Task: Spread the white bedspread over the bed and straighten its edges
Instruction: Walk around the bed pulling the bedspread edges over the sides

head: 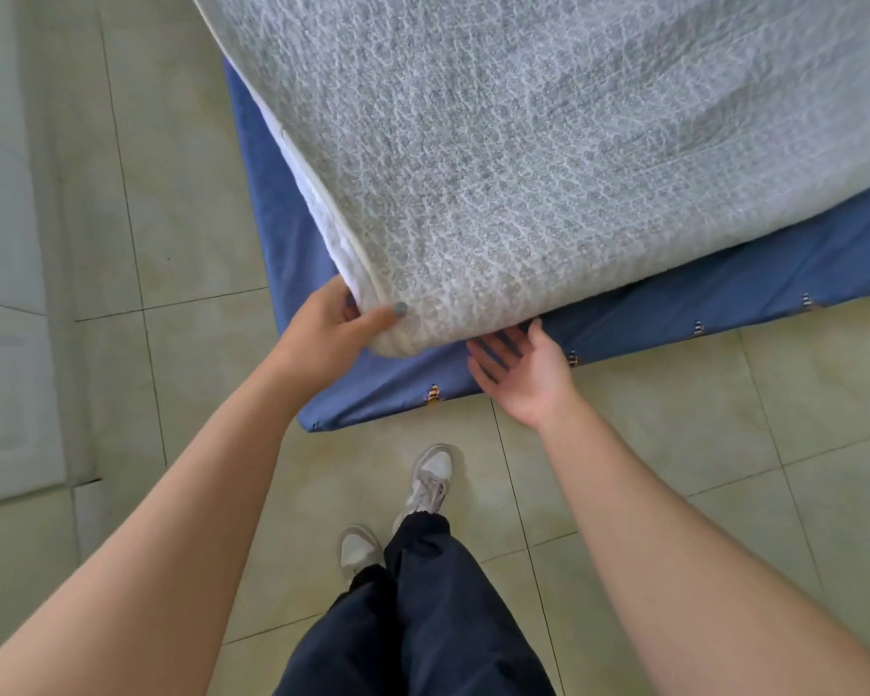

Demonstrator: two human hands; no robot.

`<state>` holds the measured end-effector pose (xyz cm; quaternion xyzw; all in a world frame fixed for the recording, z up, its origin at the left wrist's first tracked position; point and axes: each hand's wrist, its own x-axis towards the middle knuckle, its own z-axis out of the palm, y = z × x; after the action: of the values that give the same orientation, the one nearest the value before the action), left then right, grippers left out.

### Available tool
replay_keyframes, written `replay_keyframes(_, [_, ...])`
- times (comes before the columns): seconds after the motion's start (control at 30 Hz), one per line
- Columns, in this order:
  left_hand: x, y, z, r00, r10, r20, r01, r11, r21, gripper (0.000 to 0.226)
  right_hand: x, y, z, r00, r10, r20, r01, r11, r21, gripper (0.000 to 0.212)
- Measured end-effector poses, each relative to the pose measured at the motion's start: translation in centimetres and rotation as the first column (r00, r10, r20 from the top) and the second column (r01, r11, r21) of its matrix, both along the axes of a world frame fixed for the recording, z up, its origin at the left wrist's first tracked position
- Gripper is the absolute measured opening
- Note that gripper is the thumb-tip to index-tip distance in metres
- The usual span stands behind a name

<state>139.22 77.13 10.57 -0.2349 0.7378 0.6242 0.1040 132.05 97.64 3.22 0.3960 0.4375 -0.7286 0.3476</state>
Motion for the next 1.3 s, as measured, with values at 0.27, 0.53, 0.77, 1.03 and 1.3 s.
replay_keyframes(0.27, [1.4,1.5,0.6,0.915,0.304,0.266,-0.398,0.793,0.462,0.017,2.7,0.6,1.0,0.987,-0.135,0.091,0.145,0.982,-0.117,0.086])
replay_keyframes(0.53, [2.1,-2.1,-0.5,0.831,0.226,0.509,-0.527,0.022,0.850,0.058,-1.1,-5.0,-0.3,0.992,0.023,0.121,0.020,0.938,-0.345,0.068])
replay_keyframes(0.77, [0.9,-2.8,0.5,0.861,0.358,0.361,-0.506,0.535,0.676,0.023,3.1,-4.0,-0.6,0.999,-0.036,-0.015,0.038,0.965,0.258,0.016])
replay_keyframes(1.03, [4.5,2.1,-5.1,0.771,0.430,0.469,-0.546,0.827,0.138,0.021,18.9,3.2,-0.8,0.935,0.237,0.265,-0.347,0.771,0.534,0.026])
replay_keyframes(1.3, [12.2,9.0,-10.9,0.719,0.259,0.645,-0.375,0.926,0.046,0.028,19.9,4.1,-2.6,0.711,0.622,0.328,-0.703,0.624,0.342,0.041])
